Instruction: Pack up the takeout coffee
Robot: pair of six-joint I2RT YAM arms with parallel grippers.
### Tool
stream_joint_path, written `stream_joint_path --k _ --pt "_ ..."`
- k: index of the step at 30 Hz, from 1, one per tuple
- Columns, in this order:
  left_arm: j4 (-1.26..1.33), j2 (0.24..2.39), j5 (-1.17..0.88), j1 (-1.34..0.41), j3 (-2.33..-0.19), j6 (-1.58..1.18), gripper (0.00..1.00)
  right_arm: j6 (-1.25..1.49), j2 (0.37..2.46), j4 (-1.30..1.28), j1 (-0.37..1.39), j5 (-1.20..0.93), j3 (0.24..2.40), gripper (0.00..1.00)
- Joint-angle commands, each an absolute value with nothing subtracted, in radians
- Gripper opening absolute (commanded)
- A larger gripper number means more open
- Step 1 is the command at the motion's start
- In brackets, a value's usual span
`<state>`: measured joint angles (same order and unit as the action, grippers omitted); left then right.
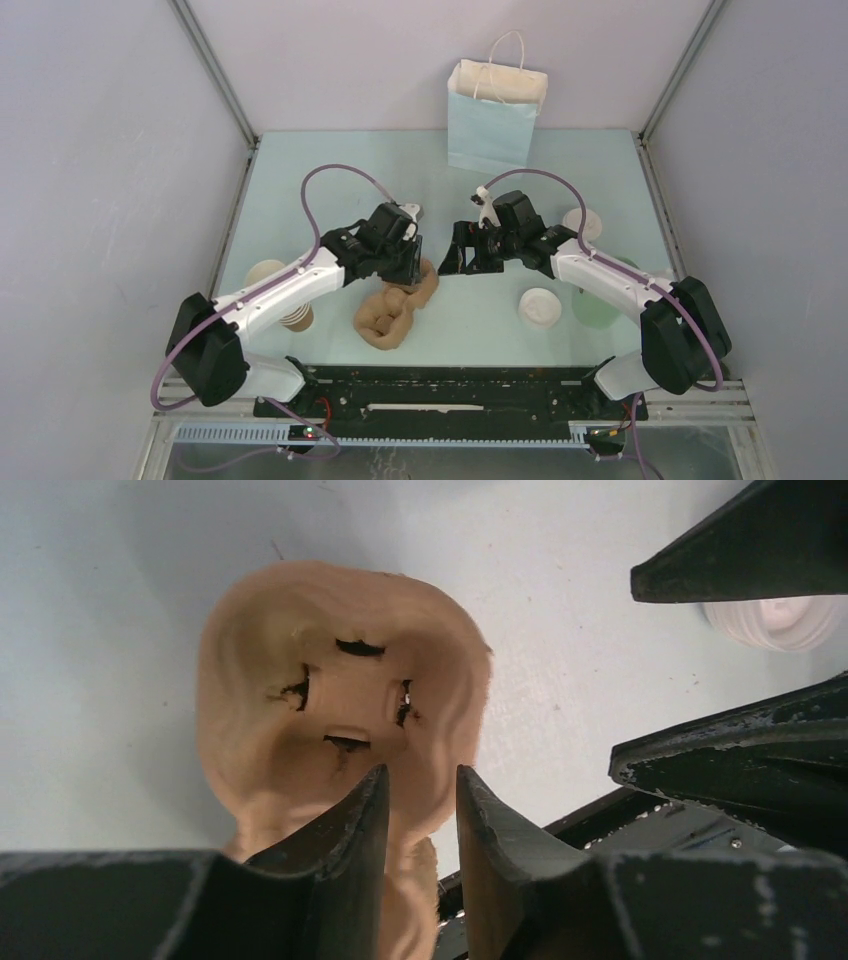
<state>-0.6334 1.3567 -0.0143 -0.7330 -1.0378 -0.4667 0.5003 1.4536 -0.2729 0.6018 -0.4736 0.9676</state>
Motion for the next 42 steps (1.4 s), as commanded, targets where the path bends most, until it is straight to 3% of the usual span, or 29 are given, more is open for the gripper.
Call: stream_joint_path --k 1,5,12,15,28,31,36,42 --pt "-0.574 1.366 -0.084 -0.737 -1.005 -0.473 0.36 0.491 1.457 -0.267 0.597 -0.477 0.969 0.94" --pt "-0.567 1.378 -0.087 -0.737 -1.005 -0.474 0.31 0.484 1.452 -0.277 0.595 -0.470 0.969 0.94" --pt "-0.566 1.385 -0.076 -0.816 -1.033 -0.434 0.58 0.473 1.445 -0.296 0.591 -0.459 0.969 0.94" --pt "-0.563 1.404 -0.051 -0.823 -1.022 -0.447 0.59 0.471 1.439 -0.298 0.581 -0.456 0.965 0.94" --pt "-0.544 1.519 -0.018 -0.836 -1.060 -0.434 0.42 0.468 1.380 -0.294 0.504 -0.482 0.900 0.94" --pt "-0.567 1.525 0.024 -0.836 -1.065 -0.439 0.32 0.465 1.378 -0.296 0.500 -0.483 0.895 0.94" --pt "-0.616 1.492 0.147 -0.834 -1.030 -0.497 0.01 0.469 1.390 -0.282 0.490 -0.505 0.895 0.94" --pt "-0.661 1.435 0.276 -0.839 -0.953 -0.613 0.00 0.459 1.356 -0.313 0.468 -0.492 0.899 0.94"
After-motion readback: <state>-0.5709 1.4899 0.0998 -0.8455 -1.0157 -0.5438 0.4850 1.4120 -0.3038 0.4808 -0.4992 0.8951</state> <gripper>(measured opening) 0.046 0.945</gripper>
